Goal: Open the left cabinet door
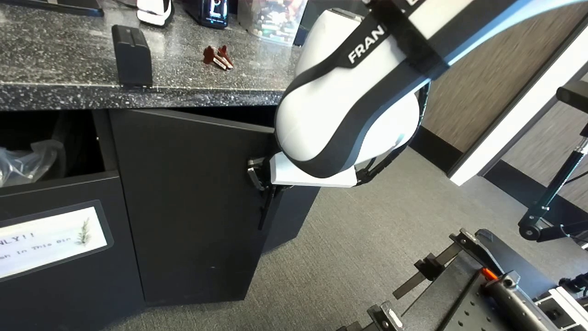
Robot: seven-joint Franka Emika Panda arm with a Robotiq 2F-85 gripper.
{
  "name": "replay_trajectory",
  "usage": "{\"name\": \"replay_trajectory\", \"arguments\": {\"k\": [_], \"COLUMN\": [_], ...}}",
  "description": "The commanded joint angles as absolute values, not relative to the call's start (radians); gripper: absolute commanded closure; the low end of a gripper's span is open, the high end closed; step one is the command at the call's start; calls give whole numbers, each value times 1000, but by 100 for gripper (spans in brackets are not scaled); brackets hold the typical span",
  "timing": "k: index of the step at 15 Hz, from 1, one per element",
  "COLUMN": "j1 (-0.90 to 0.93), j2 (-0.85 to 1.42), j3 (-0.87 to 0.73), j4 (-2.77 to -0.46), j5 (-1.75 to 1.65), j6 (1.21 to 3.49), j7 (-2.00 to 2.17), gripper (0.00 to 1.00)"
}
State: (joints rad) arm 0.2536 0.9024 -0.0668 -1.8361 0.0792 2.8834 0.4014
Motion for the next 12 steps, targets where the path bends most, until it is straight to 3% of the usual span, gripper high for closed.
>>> {"name": "replay_trajectory", "arguments": {"k": [1,7,11,12], "j1": [234,196,162,236], "j2": [779,687,645,664], "j3": [82,302,382,324], "j4": [-1942,-1986,-1938,-1949], "j5": [120,213,342,310], "j6": [2808,2548,2287,2395], "j7": [325,252,161,212], "gripper": [44,1,0,0]}}
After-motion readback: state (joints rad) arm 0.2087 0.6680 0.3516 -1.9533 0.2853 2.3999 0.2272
